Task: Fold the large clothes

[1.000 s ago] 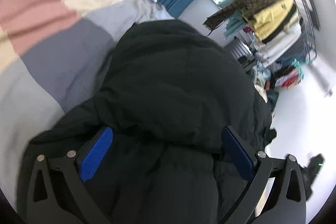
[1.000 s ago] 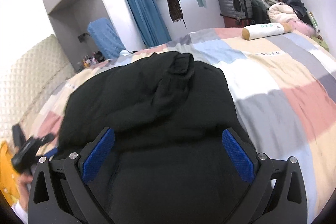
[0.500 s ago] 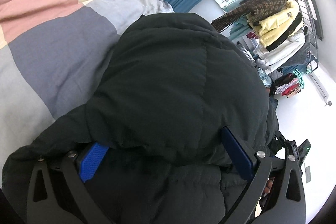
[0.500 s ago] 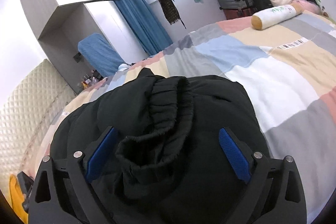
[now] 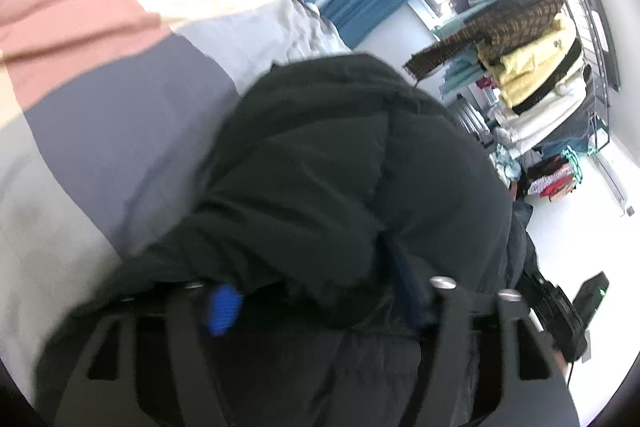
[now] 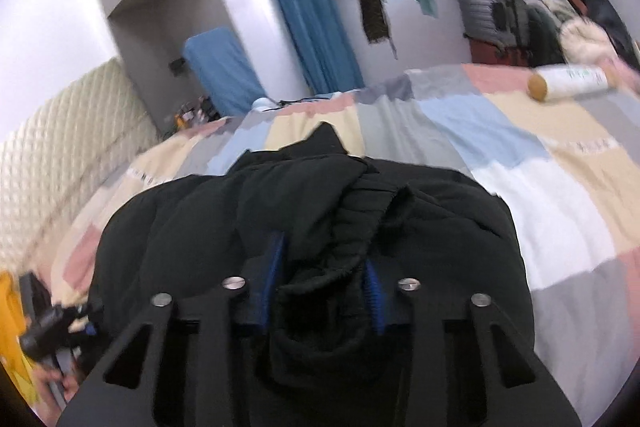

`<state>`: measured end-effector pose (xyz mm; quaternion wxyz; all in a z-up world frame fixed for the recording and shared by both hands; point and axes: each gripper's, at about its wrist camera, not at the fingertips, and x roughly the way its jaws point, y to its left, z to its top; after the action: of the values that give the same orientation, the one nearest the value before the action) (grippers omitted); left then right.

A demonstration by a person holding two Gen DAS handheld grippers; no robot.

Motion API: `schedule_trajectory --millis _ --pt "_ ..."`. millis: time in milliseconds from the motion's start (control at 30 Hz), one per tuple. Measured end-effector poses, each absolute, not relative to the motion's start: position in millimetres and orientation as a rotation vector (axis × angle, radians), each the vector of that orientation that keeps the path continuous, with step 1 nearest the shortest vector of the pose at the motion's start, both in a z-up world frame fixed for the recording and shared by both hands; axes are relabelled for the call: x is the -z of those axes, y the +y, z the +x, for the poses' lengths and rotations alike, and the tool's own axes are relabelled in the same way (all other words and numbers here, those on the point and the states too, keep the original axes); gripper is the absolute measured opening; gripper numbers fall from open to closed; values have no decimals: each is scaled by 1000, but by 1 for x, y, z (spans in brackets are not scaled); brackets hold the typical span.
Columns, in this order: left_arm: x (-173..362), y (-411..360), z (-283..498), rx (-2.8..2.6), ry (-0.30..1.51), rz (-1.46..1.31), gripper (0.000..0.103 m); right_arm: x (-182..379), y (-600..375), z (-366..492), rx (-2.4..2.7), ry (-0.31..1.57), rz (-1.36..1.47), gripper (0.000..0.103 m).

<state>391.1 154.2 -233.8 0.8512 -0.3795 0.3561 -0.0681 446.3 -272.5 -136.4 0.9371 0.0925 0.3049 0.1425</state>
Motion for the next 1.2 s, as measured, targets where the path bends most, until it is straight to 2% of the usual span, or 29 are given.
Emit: schedule_trajectory --millis 33,100,200,267,433,900,1067,1200 --pt "232 158 390 142 739 -808 46 130 -267 441 -306 608 176 27" --pt "226 170 387 136 709 -822 29 119 -257 433 -325 580 159 26" --pt "216 181 382 126 673 -814 19 108 -247 420 -351 542 166 22" --pt "214 189 380 131 665 -841 16 101 -241 411 -354 516 166 21" --pt "216 191 380 123 671 -825 15 100 -235 396 -312 464 130 19" --pt "228 169 394 41 737 -634 15 196 -263 446 -186 675 128 18" --pt "239 165 399 18 772 -581 16 211 -250 461 -178 710 35 22" --pt "237 165 397 18 765 -585 16 202 -260 453 -178 737 115 25"
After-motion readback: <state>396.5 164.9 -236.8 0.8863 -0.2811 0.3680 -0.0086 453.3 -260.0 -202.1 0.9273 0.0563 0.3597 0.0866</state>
